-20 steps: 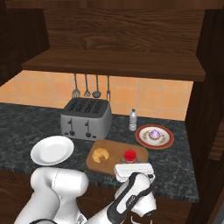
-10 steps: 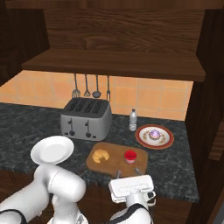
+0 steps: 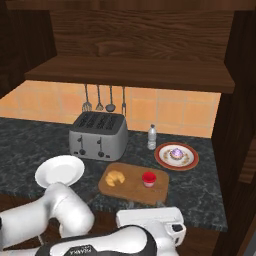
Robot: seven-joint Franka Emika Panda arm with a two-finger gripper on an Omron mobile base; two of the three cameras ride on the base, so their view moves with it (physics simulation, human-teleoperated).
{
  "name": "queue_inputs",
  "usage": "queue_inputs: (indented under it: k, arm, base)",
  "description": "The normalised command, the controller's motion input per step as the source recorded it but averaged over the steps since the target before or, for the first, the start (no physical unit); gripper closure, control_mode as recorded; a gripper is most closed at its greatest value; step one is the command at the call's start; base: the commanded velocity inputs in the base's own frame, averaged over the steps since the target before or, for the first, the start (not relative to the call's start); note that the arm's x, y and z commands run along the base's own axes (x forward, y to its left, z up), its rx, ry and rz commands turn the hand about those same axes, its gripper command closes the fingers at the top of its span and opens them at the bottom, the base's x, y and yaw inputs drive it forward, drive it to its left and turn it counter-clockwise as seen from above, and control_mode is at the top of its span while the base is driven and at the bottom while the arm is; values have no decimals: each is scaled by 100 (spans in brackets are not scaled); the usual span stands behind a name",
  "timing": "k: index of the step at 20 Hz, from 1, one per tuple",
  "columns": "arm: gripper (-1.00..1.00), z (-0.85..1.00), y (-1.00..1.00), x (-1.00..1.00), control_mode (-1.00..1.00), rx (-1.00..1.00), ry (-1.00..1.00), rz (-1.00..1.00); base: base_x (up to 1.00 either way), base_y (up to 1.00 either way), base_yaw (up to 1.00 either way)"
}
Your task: From the different types of pastries on the counter, select a croissant and place it on the cutting board. Then retrieve a jar of jam from the cabinet and place it alongside the croissant on the cutting board.
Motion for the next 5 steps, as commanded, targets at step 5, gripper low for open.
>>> queue_inputs:
  k: [5]
  arm:
    - [-100, 76, -42, -98, -100, -33, 42, 0]
  base:
    - [0, 0, 0]
